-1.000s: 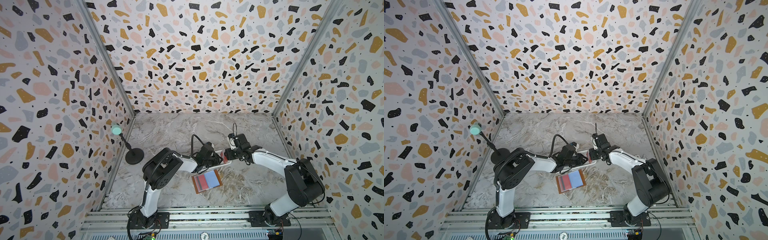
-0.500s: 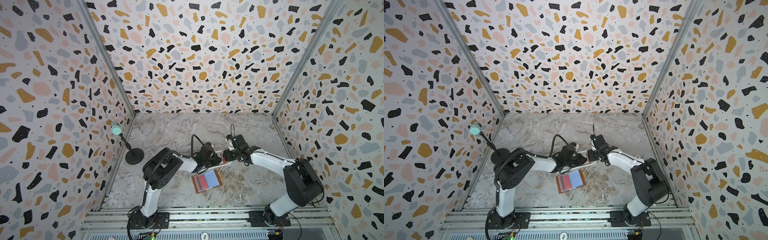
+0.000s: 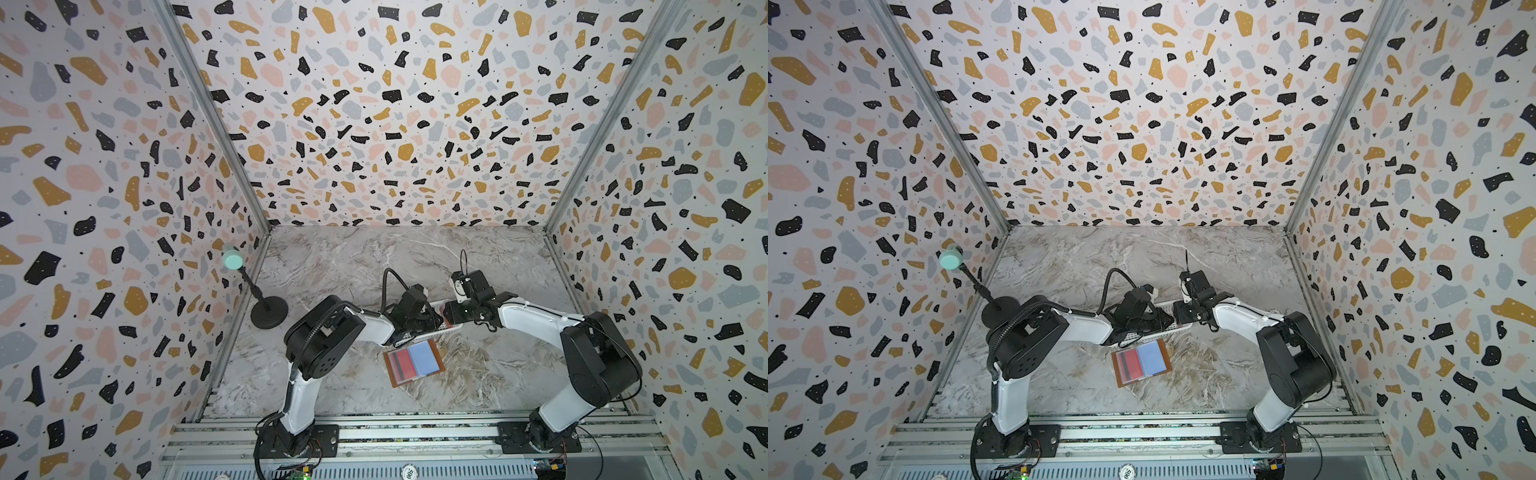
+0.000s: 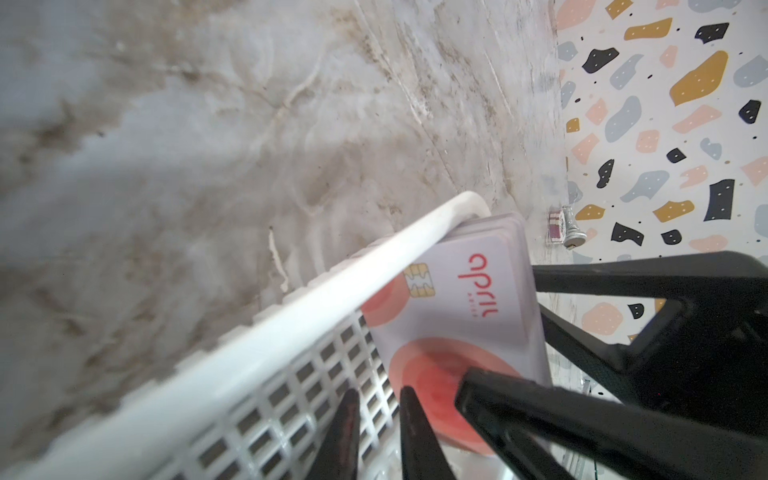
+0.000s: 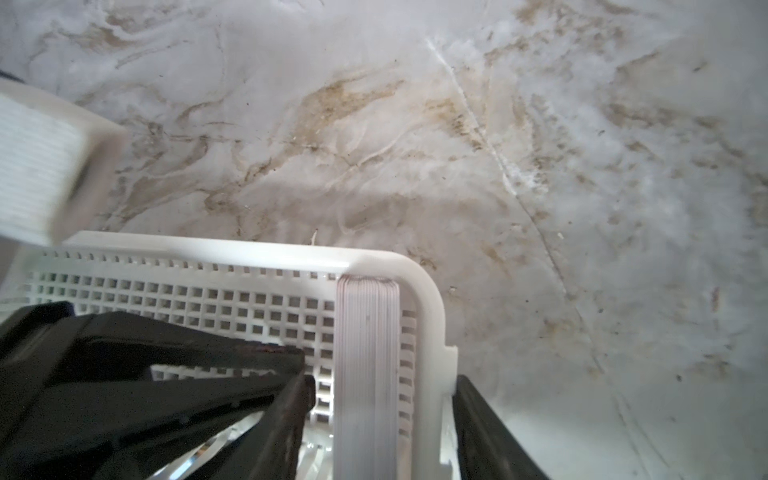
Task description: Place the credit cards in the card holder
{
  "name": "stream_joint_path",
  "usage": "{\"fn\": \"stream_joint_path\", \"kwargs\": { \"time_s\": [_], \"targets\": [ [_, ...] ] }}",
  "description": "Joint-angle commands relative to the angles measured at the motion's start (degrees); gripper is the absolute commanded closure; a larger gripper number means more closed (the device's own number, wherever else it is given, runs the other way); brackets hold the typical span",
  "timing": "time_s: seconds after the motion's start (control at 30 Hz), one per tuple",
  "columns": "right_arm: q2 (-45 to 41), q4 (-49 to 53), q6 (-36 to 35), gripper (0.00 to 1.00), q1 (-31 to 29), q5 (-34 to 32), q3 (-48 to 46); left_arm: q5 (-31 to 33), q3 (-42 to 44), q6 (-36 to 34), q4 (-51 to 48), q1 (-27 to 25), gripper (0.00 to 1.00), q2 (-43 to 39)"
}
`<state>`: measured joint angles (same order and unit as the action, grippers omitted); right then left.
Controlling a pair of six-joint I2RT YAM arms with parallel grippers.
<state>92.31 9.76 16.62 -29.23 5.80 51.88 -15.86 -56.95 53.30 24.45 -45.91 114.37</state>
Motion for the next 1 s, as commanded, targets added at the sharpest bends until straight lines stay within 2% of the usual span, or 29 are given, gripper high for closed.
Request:
{"fn": "stream_joint_path", "kwargs": {
  "time_s": [0.0,0.27,0.57,0.73,0.97],
  "targets": [
    [-1.82,-0.87,2.26,0.43,-1.05,3.02,-0.59,-0.22,-0.27,-2.23,-5.6,0.29,0.78,-1.75],
    [-2.66,-0.97,6.6,0.46,-3.14,3.49,-1.09,2.19,3.46,-4.46,-9.1,2.7,0.78,-6.9],
    [-4.34,-0.85,14.47,0.49,-7.82,0.05,-1.93,2.82,6.8,-4.61,-8.96,3.46,0.8,-9.25],
    [-4.64,-0.05,15.42,0.49,-9.26,-1.78,-1.6,2.94,7.46,-4.52,-8.81,3.55,0.8,-9.64],
    [-2.25,4.26,12.71,0.41,-10.62,-8.52,2.03,0.01,8.26,-2.97,-3.82,3.5,0.81,-9.25]
  ]
}}
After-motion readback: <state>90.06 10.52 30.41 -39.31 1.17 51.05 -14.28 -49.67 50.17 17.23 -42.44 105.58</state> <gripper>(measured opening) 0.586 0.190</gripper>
